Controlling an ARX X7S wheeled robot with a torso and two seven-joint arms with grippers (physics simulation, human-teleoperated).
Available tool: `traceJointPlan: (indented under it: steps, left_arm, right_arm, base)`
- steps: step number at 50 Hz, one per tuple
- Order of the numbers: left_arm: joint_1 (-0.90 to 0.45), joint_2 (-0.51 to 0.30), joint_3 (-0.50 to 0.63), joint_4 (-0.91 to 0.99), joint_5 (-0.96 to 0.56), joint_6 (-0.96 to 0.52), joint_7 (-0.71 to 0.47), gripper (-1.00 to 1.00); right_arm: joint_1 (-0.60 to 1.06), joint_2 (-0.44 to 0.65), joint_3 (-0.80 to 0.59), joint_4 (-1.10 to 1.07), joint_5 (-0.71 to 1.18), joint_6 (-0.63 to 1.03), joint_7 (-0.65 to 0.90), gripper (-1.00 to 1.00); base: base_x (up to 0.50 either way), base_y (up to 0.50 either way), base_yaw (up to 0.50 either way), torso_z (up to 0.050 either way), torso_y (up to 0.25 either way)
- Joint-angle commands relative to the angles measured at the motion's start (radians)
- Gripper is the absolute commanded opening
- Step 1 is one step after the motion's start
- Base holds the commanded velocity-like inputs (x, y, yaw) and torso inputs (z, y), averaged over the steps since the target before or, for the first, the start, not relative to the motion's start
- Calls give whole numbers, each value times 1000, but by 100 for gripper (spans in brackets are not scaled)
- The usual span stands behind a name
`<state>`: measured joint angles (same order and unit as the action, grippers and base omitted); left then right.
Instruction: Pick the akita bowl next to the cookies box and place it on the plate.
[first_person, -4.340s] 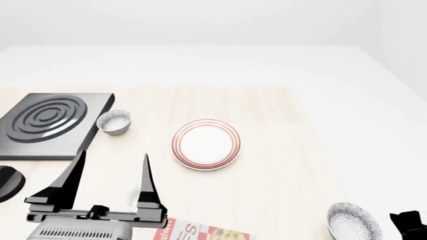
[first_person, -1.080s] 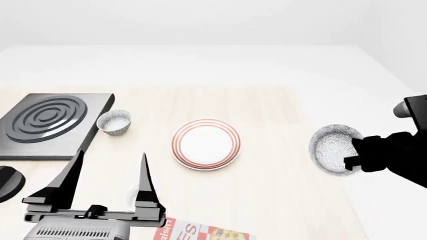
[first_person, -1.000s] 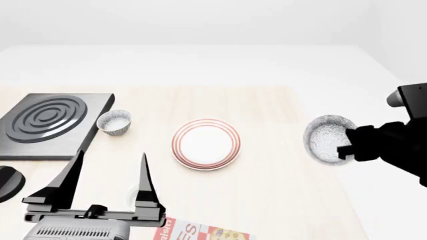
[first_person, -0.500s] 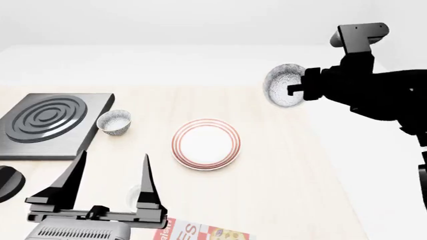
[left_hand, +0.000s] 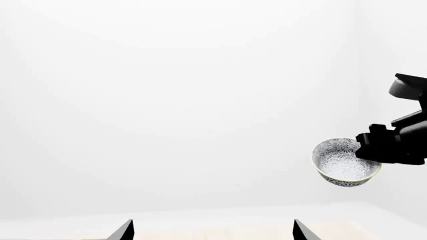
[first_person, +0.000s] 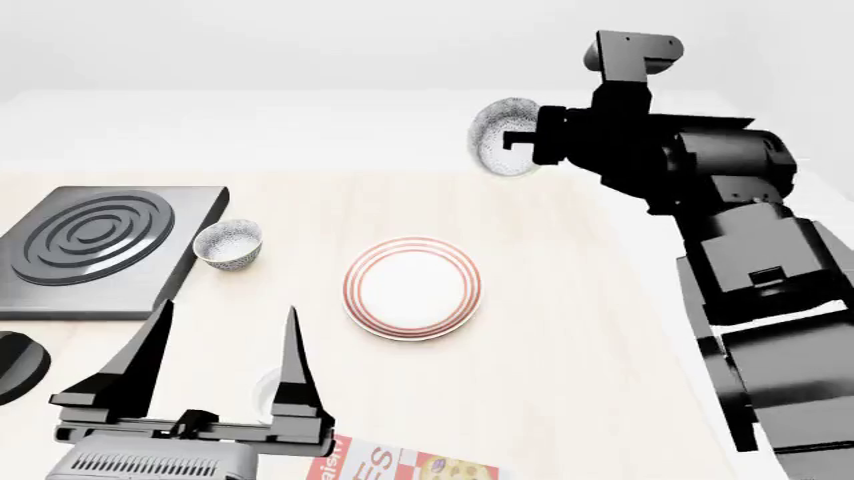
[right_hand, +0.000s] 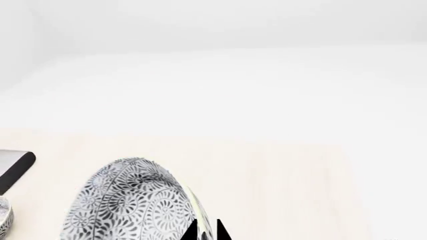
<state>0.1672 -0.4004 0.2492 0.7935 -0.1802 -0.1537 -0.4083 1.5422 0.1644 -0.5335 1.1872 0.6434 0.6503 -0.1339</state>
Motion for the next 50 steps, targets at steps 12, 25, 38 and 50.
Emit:
traceJointPlan:
  steps: [12, 25, 38, 50]
  left_arm:
    - [0, -6, -3, 0, -14, 7, -6, 100]
    - [0, -9, -1, -1, -23, 10, -8, 100]
    - [-6, -11, 4, -14, -29, 13, -6, 100]
    - [-5, -8, 2, -21, -42, 30, -6, 100]
  right_arm:
    - [-65, -154, 471, 121, -444, -100, -52, -100]
    - [-118, -164, 203, 121, -148, -147, -12, -100]
    - [-155, -164, -76, 121, 142, -181, 16, -100]
    - [-178, -164, -271, 121, 346, -209, 37, -100]
  base:
    - [0, 0, 0, 0, 0]
    - [0, 0, 0, 0, 0]
    - [0, 0, 0, 0, 1]
    - [0, 0, 0, 0, 0]
